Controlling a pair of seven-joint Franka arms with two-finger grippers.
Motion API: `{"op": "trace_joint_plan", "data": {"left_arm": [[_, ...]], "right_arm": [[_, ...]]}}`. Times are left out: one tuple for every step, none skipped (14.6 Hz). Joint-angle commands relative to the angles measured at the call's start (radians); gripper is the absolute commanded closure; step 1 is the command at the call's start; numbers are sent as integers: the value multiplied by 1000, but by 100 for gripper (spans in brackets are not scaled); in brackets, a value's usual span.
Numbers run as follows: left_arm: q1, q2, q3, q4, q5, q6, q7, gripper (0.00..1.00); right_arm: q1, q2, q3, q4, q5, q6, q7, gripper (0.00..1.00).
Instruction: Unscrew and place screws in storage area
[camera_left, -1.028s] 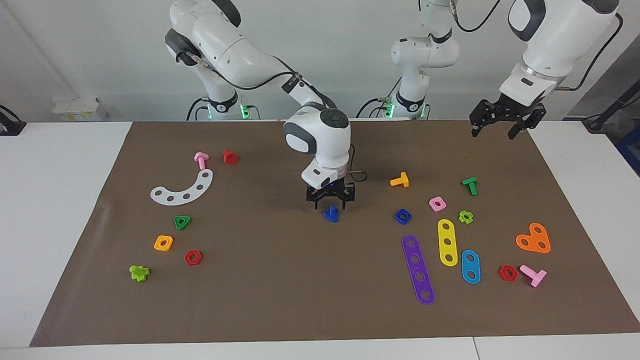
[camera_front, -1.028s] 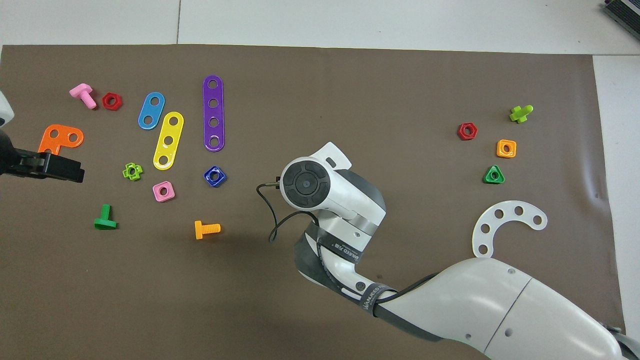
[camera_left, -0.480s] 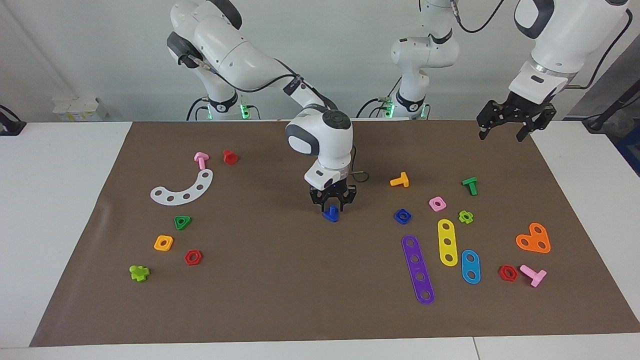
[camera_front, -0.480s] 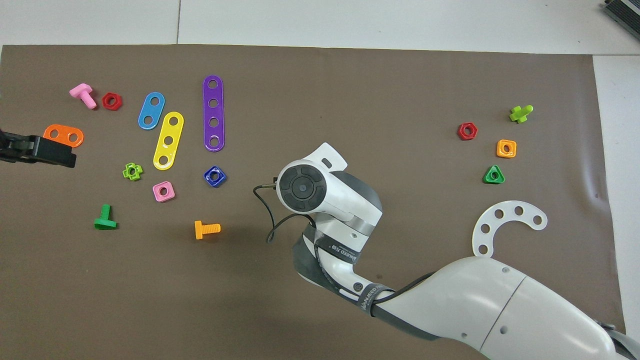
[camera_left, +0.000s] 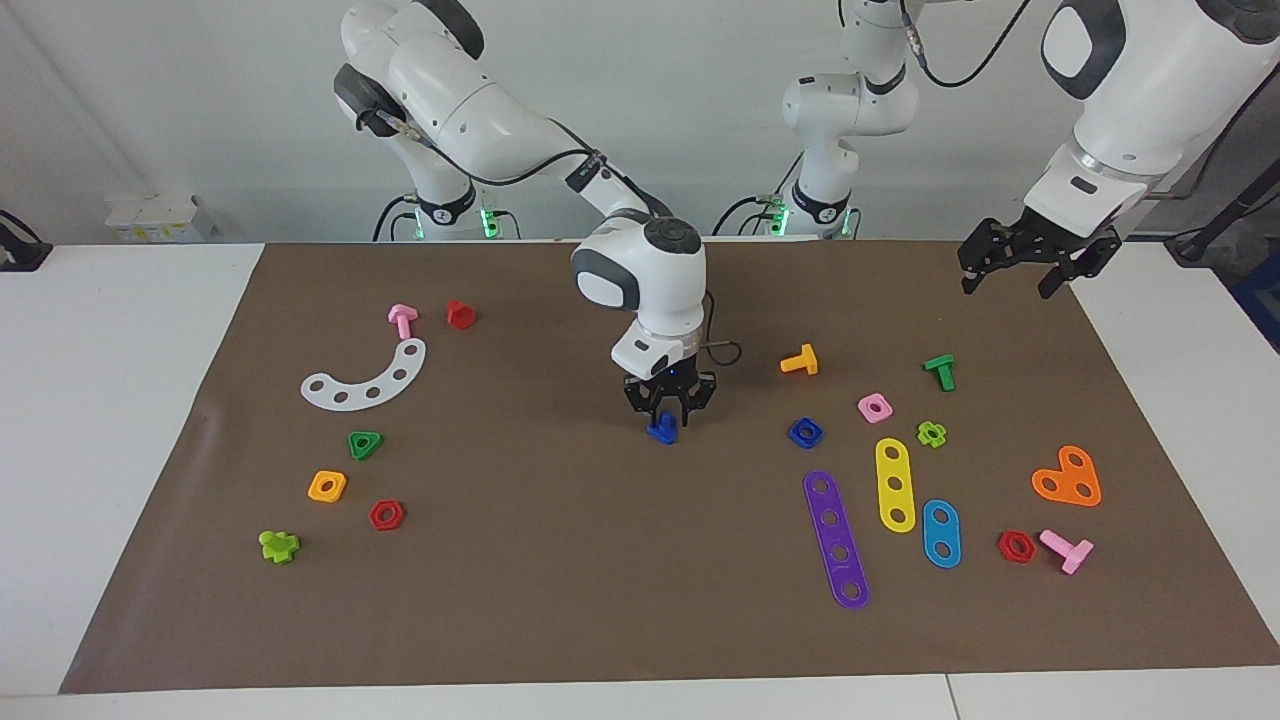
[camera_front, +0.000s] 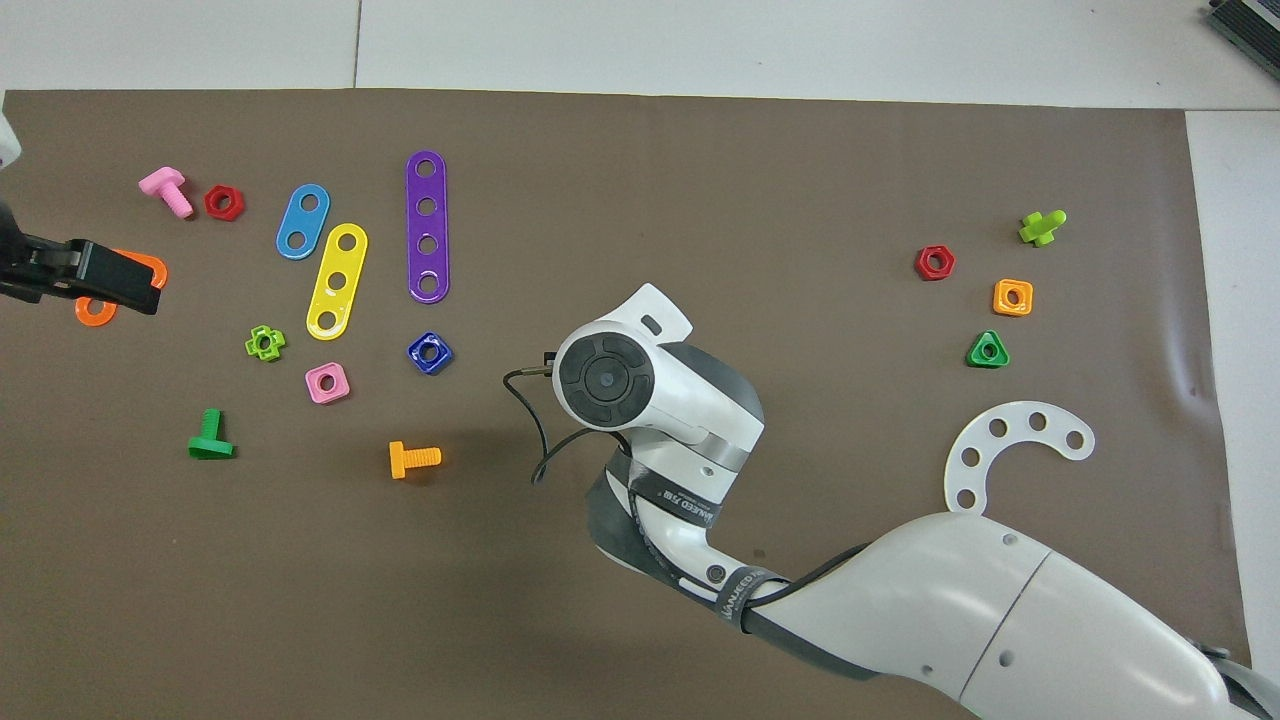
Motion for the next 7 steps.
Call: {"op": "trace_joint_plan", "data": {"left_arm": [[15, -46, -8, -59, 16, -11, 35, 0], [15, -50, -8, -73, 16, -10, 35, 0], [13, -59, -9, -82, 16, -8, 35, 0], [15, -63, -9, -89, 16, -5, 35, 0], [15, -64, -9, -92, 16, -5, 35, 0], [13, -67, -9, -102, 16, -1, 32, 0], [13, -78, -9, -122, 16, 16, 28, 0]], "right_arm": [[-11, 20, 17, 5, -33, 10, 13, 74], [-11, 20, 17, 5, -36, 8, 14, 93], [-11, 20, 17, 0, -52, 1, 16, 100], [-11, 18, 17, 0, -63, -10, 17, 100], [-13, 18, 17, 3, -68, -21, 16, 100], [-17, 17, 17, 12, -77, -34, 8, 100], [-26, 12, 17, 17, -74, -47, 4, 100]]}}
